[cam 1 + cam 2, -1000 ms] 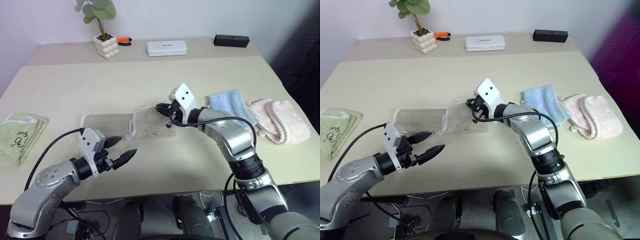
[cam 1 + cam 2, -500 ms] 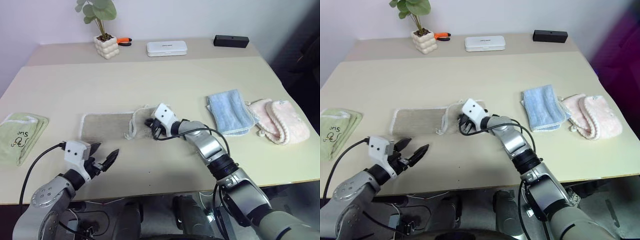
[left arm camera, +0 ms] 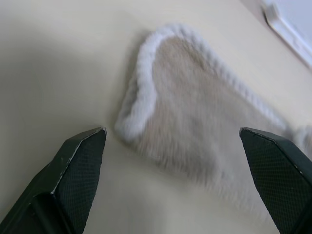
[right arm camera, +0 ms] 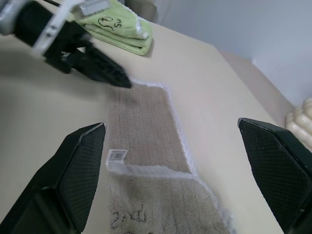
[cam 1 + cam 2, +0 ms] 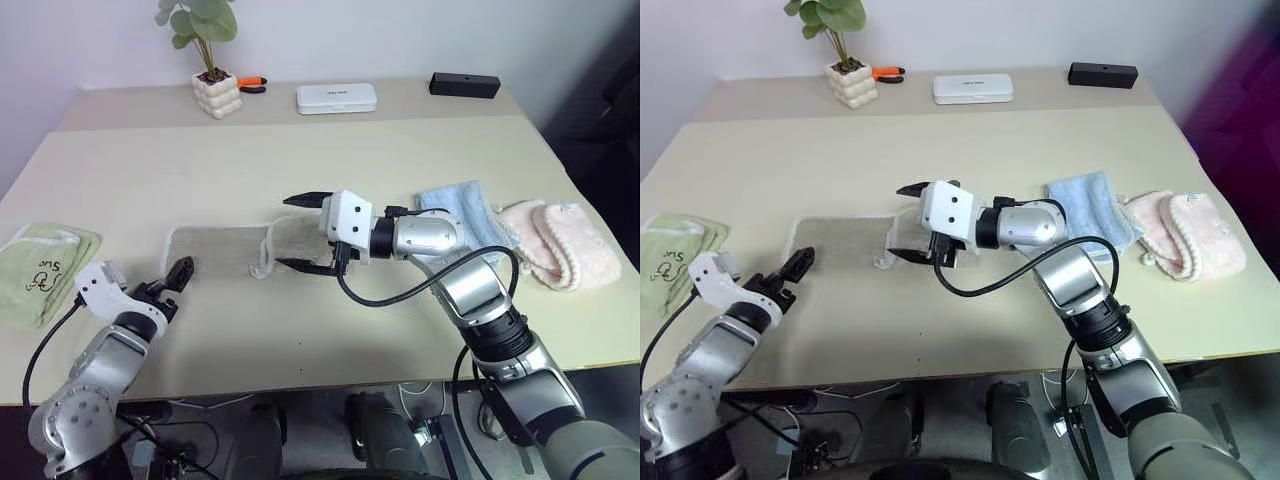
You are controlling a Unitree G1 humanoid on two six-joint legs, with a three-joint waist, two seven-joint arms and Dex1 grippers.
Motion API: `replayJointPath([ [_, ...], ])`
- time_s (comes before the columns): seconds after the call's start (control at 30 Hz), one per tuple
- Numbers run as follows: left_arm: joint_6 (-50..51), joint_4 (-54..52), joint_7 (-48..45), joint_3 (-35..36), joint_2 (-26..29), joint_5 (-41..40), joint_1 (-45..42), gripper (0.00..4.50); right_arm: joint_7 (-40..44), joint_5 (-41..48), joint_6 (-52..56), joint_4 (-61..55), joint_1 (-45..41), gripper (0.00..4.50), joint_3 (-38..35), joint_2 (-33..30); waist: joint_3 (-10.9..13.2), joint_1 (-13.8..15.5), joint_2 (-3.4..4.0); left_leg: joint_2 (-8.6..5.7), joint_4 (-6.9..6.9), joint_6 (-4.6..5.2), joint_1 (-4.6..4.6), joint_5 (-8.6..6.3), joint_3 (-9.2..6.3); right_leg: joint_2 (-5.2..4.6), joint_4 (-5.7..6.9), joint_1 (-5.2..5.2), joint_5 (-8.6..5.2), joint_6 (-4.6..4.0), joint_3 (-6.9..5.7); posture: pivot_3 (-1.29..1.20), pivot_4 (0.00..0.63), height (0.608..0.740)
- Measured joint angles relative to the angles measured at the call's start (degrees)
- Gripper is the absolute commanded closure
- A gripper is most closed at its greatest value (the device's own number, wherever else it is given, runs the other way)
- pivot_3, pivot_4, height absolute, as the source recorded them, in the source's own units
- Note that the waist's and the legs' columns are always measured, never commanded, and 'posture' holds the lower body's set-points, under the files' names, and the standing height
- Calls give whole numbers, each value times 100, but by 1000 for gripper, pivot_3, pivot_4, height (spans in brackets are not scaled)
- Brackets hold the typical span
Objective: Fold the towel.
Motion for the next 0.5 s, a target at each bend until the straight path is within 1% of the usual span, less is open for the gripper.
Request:
replayJointPath([
  [0.07, 75, 210, 281, 78, 5, -269, -257, 0, -3, -13, 18, -29, 93, 67, 15, -5, -1, 25, 1, 0, 0, -1, 0, 1, -1, 0, 1, 0, 0, 0, -1, 0, 150, 737],
  [0.17, 103, 547, 656, 103, 50, -600, -585, 858, -32, -29, 82, -159, 250, 0, 31, -21, -1, 56, 1, -3, 0, -5, 0, 3, 0, -2, -2, 1, 0, 0, 0, 0, 150, 737],
  [0.27, 92, 757, 882, 98, 59, -833, -685, 2385, -75, -30, 129, -350, 320, 0, 32, -30, -1, 109, 0, -3, -1, -6, -1, 3, 0, -2, -5, 1, 0, 0, 0, 0, 150, 737],
  [0.4, 72, 931, 936, 58, 90, -1011, -672, 4360, -125, -29, 206, -499, 363, 0, 31, -49, -1, 123, -1, -4, -3, -11, -2, 6, 0, -2, -7, 1, 0, -1, -1, 0, 150, 737],
  [0.43, 34, 953, 936, 58, 90, -1079, -681, 4441, -142, -29, 226, -540, 404, 0, 31, -59, 0, 124, -2, -4, -4, -12, -3, 6, 0, -2, -7, 0, 0, -1, -1, 0, 150, 737],
  [0.5, -95, 959, 839, 57, 136, -1112, -709, 4441, -173, -29, 311, -620, 457, 0, 32, -60, 0, 126, -2, -4, -5, -19, -3, 10, 0, -2, -8, -1, 0, -1, -1, 0, 150, 737],
])
